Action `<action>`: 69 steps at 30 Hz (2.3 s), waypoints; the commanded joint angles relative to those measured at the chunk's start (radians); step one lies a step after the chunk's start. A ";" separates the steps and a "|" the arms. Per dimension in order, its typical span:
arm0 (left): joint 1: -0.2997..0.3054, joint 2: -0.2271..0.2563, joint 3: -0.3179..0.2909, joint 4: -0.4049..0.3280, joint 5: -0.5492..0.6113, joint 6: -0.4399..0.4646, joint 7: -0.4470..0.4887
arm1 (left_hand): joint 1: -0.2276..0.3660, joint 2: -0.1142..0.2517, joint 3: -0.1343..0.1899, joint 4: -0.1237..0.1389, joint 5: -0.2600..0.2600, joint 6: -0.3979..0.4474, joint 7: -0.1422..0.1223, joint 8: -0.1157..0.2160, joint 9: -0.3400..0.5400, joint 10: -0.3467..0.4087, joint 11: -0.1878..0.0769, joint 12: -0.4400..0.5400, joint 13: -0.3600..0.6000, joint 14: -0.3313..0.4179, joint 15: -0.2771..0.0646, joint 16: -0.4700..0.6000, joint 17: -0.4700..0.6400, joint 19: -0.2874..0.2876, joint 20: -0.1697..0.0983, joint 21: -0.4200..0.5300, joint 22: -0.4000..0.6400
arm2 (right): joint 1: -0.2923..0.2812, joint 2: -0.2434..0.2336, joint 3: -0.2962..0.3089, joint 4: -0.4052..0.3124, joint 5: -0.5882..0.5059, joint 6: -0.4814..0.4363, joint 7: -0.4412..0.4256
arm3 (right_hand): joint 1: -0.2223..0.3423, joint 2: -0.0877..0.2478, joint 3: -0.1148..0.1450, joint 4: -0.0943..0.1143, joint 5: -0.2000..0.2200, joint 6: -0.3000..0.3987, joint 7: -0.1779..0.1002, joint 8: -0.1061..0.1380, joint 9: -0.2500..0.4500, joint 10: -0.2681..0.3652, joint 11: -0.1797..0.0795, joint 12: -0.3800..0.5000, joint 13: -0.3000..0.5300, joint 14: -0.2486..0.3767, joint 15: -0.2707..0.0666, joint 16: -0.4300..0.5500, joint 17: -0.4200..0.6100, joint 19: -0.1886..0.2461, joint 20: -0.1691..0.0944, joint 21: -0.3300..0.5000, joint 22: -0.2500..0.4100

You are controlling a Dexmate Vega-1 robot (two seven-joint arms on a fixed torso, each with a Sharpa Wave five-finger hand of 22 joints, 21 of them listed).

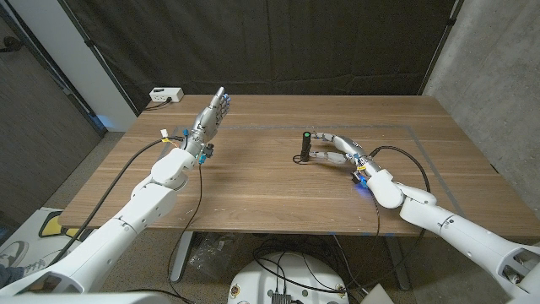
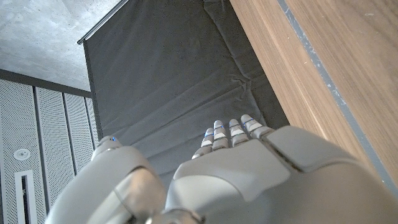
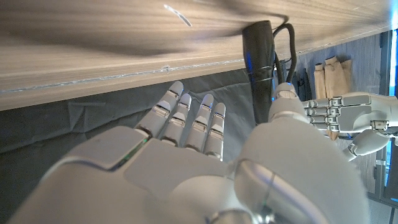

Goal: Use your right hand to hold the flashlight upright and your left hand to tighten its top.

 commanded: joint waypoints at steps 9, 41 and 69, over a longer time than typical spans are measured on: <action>0.022 0.011 -0.003 -0.020 -0.008 0.007 0.004 | 0.000 0.006 -0.007 0.004 -0.001 0.006 -0.005 -0.003 0.002 0.004 -0.005 -0.003 0.004 0.001 0.000 -0.001 0.004 -0.001 0.010 0.000 0.002 | 0.001 0.003 -0.024 0.009 -0.031 -0.054 -0.018 | 0.023 0.017 0.010 -0.004 0.008 0.013 -0.004 0.007 0.002 0.011 -0.003 0.003 0.003 0.012 -0.003 0.007 0.002 0.013 0.002 0.006 0.002; -0.001 -0.008 -0.003 0.057 -0.043 -0.001 -0.027 | 0.005 0.009 -0.012 0.003 -0.003 0.007 -0.008 -0.006 0.002 0.007 -0.009 -0.006 0.004 0.002 -0.001 -0.002 0.004 -0.008 0.014 -0.003 0.002 | 0.029 0.047 -0.061 0.037 -0.052 -0.055 -0.096 | 0.039 0.011 0.004 -0.006 0.015 0.040 -0.020 0.014 0.003 0.043 -0.023 0.011 0.003 0.050 -0.016 0.010 0.003 0.042 -0.003 0.015 0.003; -0.007 -0.008 0.000 0.076 -0.063 0.001 -0.052 | 0.008 0.014 -0.016 0.005 -0.006 0.015 -0.012 -0.006 0.002 0.009 -0.012 -0.008 0.004 0.005 -0.002 -0.002 0.005 -0.007 0.016 -0.003 0.003 | 0.042 0.056 -0.063 0.023 -0.058 -0.059 -0.091 | 0.035 0.011 -0.002 0.000 0.022 0.076 -0.031 0.024 0.003 0.073 -0.037 0.017 0.003 0.075 -0.026 0.011 0.004 0.060 -0.005 0.019 0.004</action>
